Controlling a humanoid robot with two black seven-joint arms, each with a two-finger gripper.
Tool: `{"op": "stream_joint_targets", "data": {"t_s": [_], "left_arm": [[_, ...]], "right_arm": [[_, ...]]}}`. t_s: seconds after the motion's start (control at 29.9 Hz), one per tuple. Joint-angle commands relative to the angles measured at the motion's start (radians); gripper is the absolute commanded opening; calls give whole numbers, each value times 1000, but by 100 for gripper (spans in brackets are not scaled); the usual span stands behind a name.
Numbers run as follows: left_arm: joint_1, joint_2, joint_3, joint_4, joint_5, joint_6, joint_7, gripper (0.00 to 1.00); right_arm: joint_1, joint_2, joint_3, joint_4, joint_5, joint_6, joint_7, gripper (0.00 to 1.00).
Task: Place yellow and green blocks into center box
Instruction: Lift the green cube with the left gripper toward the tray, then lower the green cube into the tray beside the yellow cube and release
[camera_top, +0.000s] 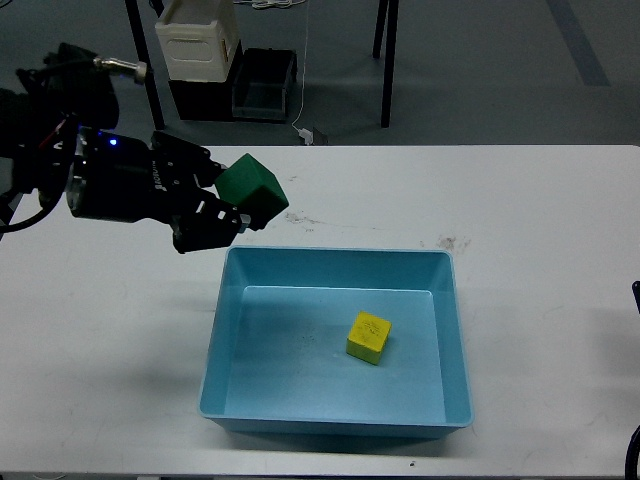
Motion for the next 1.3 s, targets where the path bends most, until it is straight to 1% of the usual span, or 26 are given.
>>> {"op": "stream_joint_targets", "data": {"t_s": [0.0,0.1,0.17,0.27,0.37,0.47,0.63,0.73,0.84,0.94,1.0,1.07,1.17,1.27], "left_arm": [[-111,-124,152,18,33,-1,0,22],[-152,-198,273,43,70,-1,0,22],[-151,-232,307,51,99,-1,0,22],[-142,-286,320,90,124,-1,0,23],[-131,-347,326,173,126,-1,0,24],[-88,-367,353,241,171,-1,0,25],[-42,-369,380,253,268,-1,0,30],[-13,-370,378,256,265,-1,0,40],[-7,-376,375,267,261,-1,0,58],[-5,-387,369,273,254,-1,0,82],[-4,-387,369,278,254,-1,0,83],[0,-393,367,281,253,-1,0,87],[10,-401,364,290,253,-1,0,88],[10,-401,335,294,236,-1,0,95]], "right_arm": [[2,1,0,-1,1,0,0,97],[2,1,8,-1,1,0,0,97],[2,1,14,1,1,0,0,97],[5,1,15,-1,-1,0,0,97],[8,1,15,-1,-1,0,0,97],[11,1,22,-1,1,0,0,97],[11,-1,28,-1,-1,0,0,97],[13,1,25,-1,-1,0,0,97],[13,1,25,-1,-1,0,0,98],[13,-1,26,1,1,0,0,98],[13,-2,28,1,1,1,0,98],[13,-4,29,1,1,1,0,98],[13,-5,29,1,-1,0,0,98],[13,-5,28,1,-1,1,0,98]]}}
